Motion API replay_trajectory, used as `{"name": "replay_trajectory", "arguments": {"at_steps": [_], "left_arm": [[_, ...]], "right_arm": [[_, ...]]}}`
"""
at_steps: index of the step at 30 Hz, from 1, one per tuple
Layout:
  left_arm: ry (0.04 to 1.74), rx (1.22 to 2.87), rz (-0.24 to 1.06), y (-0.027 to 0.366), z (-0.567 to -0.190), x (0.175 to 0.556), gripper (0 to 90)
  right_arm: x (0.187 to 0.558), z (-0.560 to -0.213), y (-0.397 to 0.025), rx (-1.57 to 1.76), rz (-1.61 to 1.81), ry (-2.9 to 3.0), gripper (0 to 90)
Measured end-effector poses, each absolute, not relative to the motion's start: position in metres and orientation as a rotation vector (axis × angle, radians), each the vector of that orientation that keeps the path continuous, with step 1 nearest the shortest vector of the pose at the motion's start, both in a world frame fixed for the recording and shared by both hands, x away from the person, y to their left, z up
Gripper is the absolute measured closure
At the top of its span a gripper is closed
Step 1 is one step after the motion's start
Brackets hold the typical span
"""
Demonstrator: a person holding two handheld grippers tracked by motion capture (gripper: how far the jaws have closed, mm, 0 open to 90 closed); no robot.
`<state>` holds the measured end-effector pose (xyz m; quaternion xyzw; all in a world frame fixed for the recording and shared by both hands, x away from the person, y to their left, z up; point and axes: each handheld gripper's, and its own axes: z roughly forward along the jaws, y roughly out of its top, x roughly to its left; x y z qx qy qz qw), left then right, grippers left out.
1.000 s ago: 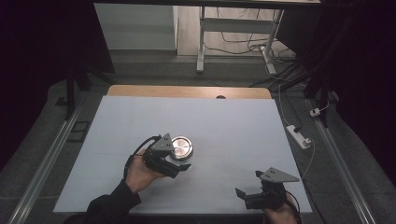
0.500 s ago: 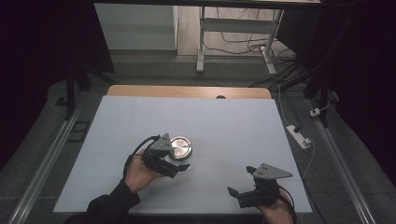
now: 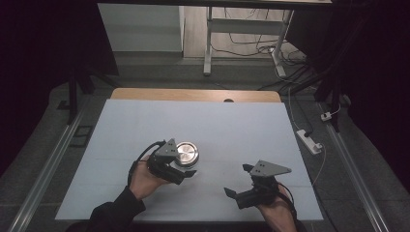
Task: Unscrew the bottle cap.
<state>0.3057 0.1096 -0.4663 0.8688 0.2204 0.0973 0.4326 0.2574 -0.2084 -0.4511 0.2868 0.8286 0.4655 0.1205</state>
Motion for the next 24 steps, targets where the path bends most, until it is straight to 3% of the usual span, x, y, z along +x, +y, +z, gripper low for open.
{"name": "replay_trajectory", "arguments": {"at_steps": [24], "left_arm": [[0.552,2.156,0.249,0.107,-0.472,0.305,15.6]], "right_arm": [[0.284,-0.427,-0.155,0.782,1.354,2.458,0.0]]}}
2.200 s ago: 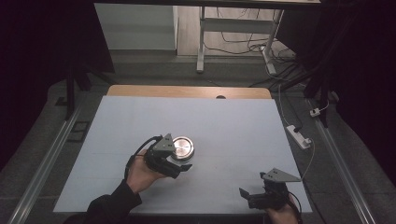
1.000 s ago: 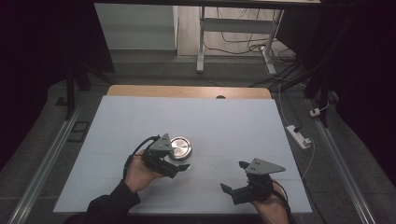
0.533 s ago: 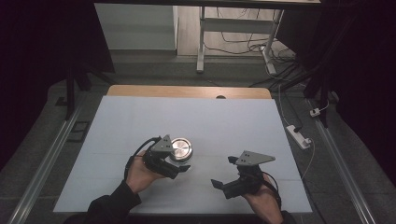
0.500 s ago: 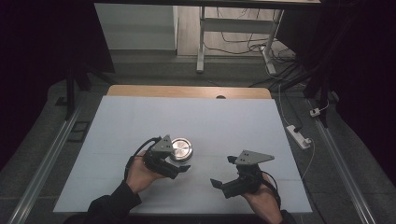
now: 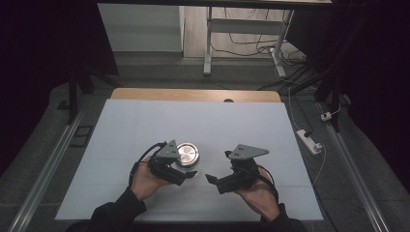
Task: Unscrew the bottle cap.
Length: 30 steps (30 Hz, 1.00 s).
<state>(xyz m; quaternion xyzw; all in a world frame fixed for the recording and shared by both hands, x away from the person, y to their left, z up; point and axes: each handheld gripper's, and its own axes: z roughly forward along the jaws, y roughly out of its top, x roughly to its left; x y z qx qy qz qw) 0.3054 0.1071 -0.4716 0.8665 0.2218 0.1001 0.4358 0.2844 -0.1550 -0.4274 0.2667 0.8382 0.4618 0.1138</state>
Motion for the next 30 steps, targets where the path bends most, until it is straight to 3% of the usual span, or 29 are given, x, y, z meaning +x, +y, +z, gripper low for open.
{"name": "replay_trajectory", "arguments": {"at_steps": [26,30], "left_arm": [[0.574,2.170,0.255,0.103,-0.475,0.305,15.5],[0.578,2.175,0.256,0.100,-0.476,0.304,15.6]], "right_arm": [[0.305,-0.418,-0.095,0.682,1.295,2.508,0.0],[0.305,-0.419,-0.084,0.652,1.270,2.511,3.7]]}}
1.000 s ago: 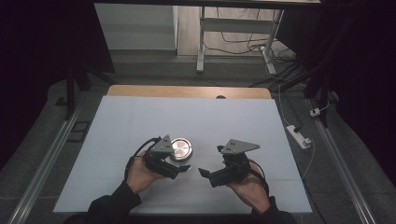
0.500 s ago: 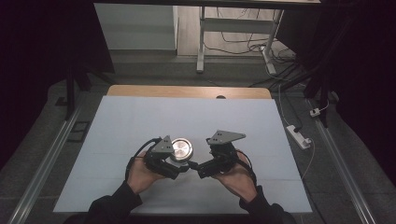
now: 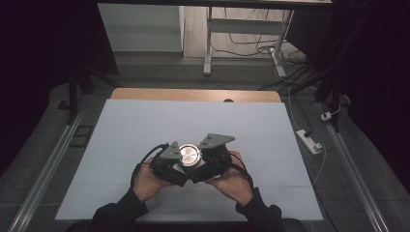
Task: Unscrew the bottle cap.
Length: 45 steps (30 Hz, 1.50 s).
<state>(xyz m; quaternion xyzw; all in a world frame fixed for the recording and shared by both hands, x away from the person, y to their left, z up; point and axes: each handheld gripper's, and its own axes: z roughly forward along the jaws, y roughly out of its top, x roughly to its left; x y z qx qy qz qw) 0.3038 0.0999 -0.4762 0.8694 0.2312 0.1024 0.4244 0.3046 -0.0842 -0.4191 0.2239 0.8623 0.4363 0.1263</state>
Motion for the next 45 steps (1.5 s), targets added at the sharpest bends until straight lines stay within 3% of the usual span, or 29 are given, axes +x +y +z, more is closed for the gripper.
{"name": "replay_trajectory", "arguments": {"at_steps": [5,8,15,24,29,35,45], "left_arm": [[0.568,2.182,0.255,0.099,-0.475,0.303,15.6],[0.561,2.181,0.247,0.099,-0.475,0.303,15.6],[0.494,2.200,0.211,0.103,-0.472,0.304,15.6],[0.325,2.210,0.118,0.105,-0.469,0.303,15.6],[0.316,2.202,0.115,0.103,-0.471,0.302,15.6],[0.432,2.176,0.183,0.107,-0.470,0.303,15.5],[0.602,2.156,0.273,0.107,-0.472,0.304,15.6]], "right_arm": [[0.305,-0.422,-0.076,0.639,1.241,2.514,8.9],[0.306,-0.424,-0.072,0.615,1.245,2.532,17.3],[0.311,-0.423,-0.075,0.559,1.293,2.578,18.1],[0.328,-0.421,-0.091,0.186,1.455,2.769,18.1],[0.330,-0.421,-0.093,0.064,1.446,2.799,17.3],[0.325,-0.410,-0.094,0.312,1.495,2.716,1.5],[0.317,-0.410,-0.087,0.621,1.369,2.528,3.7]]}}
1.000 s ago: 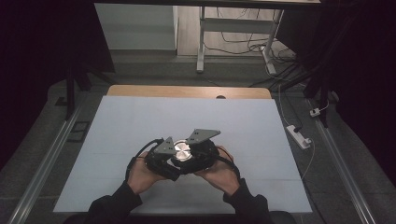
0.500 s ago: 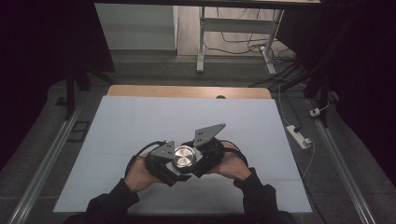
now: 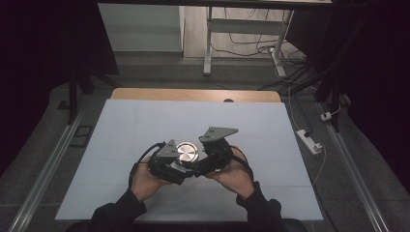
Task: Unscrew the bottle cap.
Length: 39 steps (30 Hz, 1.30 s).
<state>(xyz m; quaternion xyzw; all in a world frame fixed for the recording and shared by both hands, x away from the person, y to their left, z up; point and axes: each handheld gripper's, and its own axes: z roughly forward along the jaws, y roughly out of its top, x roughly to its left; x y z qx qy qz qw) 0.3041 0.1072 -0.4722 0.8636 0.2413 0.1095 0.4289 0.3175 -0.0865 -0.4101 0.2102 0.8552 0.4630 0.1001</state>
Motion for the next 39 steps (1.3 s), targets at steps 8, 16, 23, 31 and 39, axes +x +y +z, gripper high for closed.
{"name": "replay_trajectory", "arguments": {"at_steps": [8,16,23,31,39], "left_arm": [[0.593,2.176,0.281,0.100,-0.471,0.300,15.6],[0.439,2.211,0.175,0.100,-0.471,0.300,15.6],[0.305,2.214,0.096,0.098,-0.470,0.298,15.5],[0.336,2.192,0.122,0.100,-0.469,0.298,15.6],[0.545,2.150,0.252,0.106,-0.468,0.300,15.5]], "right_arm": [[0.307,-0.417,-0.074,0.552,1.316,2.496,18.4],[0.316,-0.415,-0.085,0.414,1.415,2.631,19.5],[0.326,-0.416,-0.100,0.148,1.542,2.746,19.5],[0.324,-0.413,-0.101,0.150,1.548,2.738,8.1],[0.317,-0.395,-0.099,0.514,1.448,2.594,2.8]]}}
